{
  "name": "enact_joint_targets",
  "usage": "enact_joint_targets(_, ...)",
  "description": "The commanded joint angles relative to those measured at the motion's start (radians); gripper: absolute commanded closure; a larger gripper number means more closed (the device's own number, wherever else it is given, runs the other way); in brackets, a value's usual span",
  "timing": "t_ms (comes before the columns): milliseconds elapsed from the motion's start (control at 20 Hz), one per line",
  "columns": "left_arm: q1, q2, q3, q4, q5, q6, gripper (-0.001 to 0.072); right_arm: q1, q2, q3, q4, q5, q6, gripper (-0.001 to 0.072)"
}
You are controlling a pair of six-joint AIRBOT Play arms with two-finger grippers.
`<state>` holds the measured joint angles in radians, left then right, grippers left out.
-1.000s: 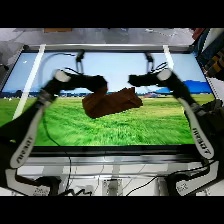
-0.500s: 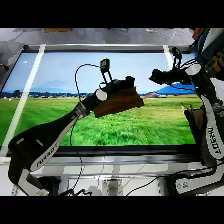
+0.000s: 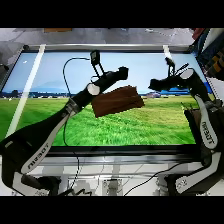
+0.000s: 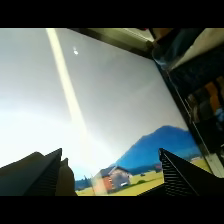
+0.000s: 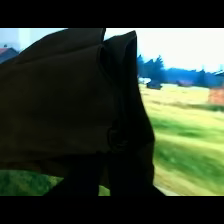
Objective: Fold the clothes and pants, and hang the long-sleeved shirts on hangers.
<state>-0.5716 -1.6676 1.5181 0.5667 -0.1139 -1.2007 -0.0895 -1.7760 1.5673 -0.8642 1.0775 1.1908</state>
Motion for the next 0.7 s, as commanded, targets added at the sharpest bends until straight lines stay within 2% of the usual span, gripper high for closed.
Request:
enact_joint_targets(0, 0.066, 0.038, 0.001, 0.061, -0.19, 0.003, -0.0008, -0.002, -0.114, 0.001, 0.254, 0.074, -0.097, 0.0231)
enact_joint_targets(50, 0.084, 0.042, 0.001, 0.061, -0.232, 0.003, -0.0008, 0.012, -0.122, 0.001, 0.248, 0.027, -0.112, 0.0049)
enact_joint_targets(100, 0.099, 0.042, 0.001, 0.061, -0.265, 0.003, -0.0008, 0.025, -0.124, 0.001, 0.242, -0.028, -0.139, 0.0038)
enact_joint_targets(200, 0.124, 0.041, 0.001, 0.061, -0.305, 0.003, -0.0008, 0.05, -0.124, 0.001, 0.183, -0.14, -0.115, 0.004)
enact_joint_targets(400, 0.146, 0.041, 0.001, 0.061, -0.322, 0.003, -0.0008, 0.043, -0.145, 0.001, -0.014, -0.159, 0.128, 0.005)
enact_joint_targets(500, 0.146, 0.041, 0.001, 0.061, -0.32, 0.003, -0.0008, 0.026, -0.166, 0.001, 0.025, -0.113, 0.196, 0.0053)
enact_joint_targets(650, 0.146, 0.041, 0.001, 0.061, -0.321, 0.003, -0.0007, 0.019, -0.222, 0.001, 0.144, -0.035, 0.206, 0.0058)
